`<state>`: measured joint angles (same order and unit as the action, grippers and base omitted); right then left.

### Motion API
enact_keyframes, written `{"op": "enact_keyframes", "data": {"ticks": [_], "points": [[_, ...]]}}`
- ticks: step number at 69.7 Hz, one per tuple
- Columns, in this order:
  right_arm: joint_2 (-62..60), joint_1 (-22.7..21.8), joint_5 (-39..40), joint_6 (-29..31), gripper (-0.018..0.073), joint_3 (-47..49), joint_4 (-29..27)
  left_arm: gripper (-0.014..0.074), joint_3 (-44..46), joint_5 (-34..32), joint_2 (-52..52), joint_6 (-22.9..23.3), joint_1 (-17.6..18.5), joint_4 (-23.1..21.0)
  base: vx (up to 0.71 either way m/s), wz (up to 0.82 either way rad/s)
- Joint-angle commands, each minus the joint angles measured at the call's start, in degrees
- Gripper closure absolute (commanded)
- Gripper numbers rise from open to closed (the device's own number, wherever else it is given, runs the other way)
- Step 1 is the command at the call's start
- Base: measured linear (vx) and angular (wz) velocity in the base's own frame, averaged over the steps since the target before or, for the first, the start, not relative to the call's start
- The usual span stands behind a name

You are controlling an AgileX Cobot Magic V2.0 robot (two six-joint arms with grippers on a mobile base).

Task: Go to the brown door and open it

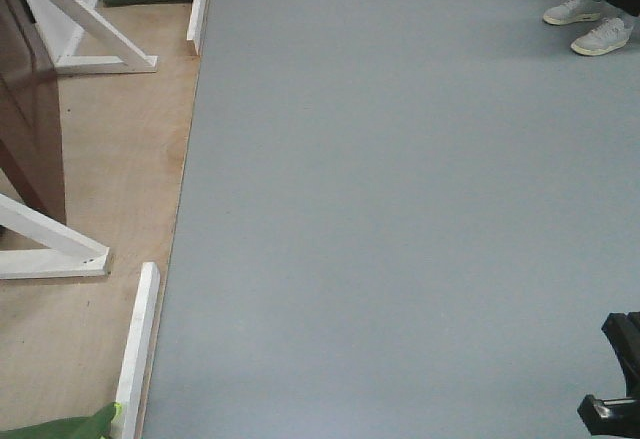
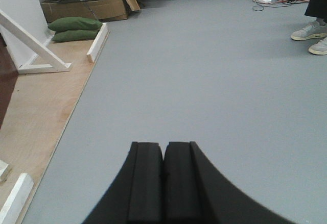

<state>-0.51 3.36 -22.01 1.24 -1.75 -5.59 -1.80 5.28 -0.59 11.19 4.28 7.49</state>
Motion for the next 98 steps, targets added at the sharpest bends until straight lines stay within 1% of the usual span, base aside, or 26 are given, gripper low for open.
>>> {"op": "enact_keyframes", "data": {"ticks": [1,18,43,75,98], "points": [[-0.9,0.12,4.6,0.67,0.0559,-0.11,0.23,0.058,-0.97,-4.34,-1.48,0.55,0.08,0.05,0.17,-0.08],[-0.9,0.11,4.61,0.67,0.0559,-0.11,0.23,0.058,-0.97,-4.34,-1.48,0.55,0.08,0.05,0.19,0.03],[-0.9,0.11,4.61,0.67,0.0559,-0.11,0.23,0.058,-0.97,-4.34,-1.48,0.55,0.08,0.05,0.25,0.2],[-0.9,0.11,4.61,0.67,0.0559,-0.11,0.23,0.058,-0.97,-4.34,-1.48,0.55,0.08,0.05,0.31,0.2],[-0.9,0.11,4.61,0.67,0.0559,-0.11,0.23,0.058,-0.97,-4.34,-1.48,0.55,0.08,0.05,0.35,0.05]]}}
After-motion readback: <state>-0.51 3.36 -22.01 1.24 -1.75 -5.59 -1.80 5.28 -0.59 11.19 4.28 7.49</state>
